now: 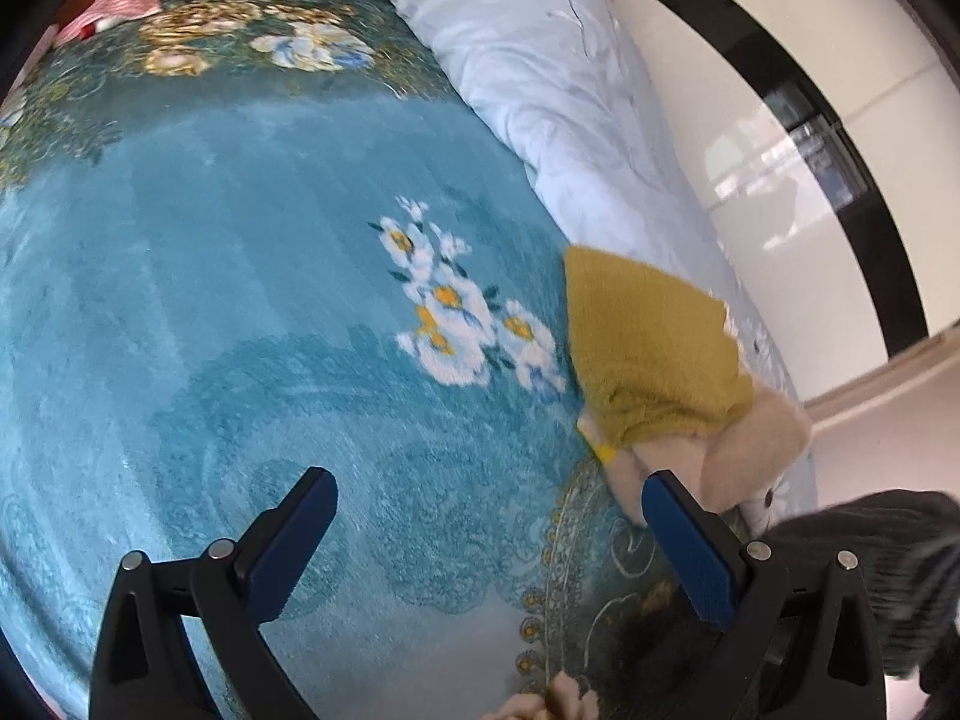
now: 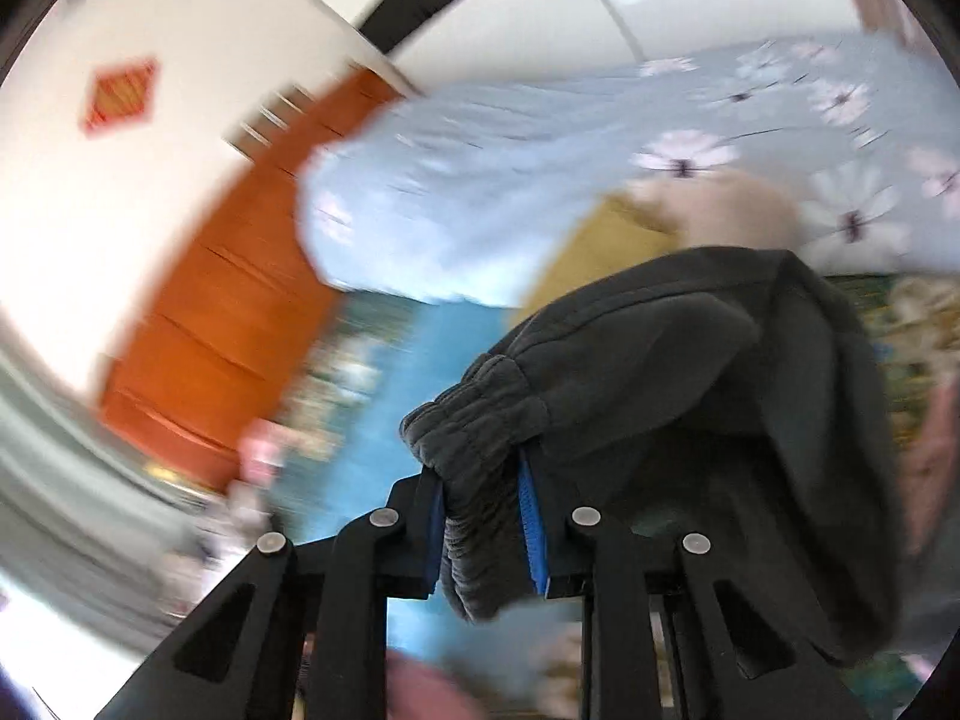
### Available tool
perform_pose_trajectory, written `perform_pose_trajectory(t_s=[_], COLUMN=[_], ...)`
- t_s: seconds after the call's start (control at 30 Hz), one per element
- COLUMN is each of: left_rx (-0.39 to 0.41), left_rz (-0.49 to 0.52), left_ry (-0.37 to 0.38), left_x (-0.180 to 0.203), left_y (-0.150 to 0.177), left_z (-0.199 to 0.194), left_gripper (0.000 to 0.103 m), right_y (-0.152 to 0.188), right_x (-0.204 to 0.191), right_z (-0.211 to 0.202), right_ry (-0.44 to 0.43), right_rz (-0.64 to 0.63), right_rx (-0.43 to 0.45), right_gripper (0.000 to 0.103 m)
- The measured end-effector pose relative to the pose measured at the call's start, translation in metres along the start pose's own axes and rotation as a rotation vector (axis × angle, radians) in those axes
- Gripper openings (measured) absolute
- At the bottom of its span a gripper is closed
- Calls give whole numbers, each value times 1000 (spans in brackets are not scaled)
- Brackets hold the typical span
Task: Fold clothes
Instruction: 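Lift the grey sweatpants and lay them flat on the blanket with the right gripper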
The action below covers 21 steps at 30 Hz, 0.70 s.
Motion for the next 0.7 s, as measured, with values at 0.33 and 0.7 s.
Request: perform_pose_trajectory(t_s=[0.33,0.7], left_rx=[161,216], left_rz=[-251,-511], left_ry=[32,22], left_x=[-55,-123], left_y=[-49,-65], left_z=[-58,-83], left_gripper=[103,103], right_y=[-73,38], right_x=[-121,-130], right_z=[62,307], right_ry=[-475,-215], right_rz=[13,-18], right_rx=[68,-395], right_gripper=[23,26])
Point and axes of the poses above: each gripper's, at about its wrist camera, not at the fingertips, and z roughly the way its jaws point, x to its right, y to its underside, the point moved 9 cm from there along z, roughly the way its jaws point, and after that the axes turned 13 degrees about -z, right-handed, at the moved point
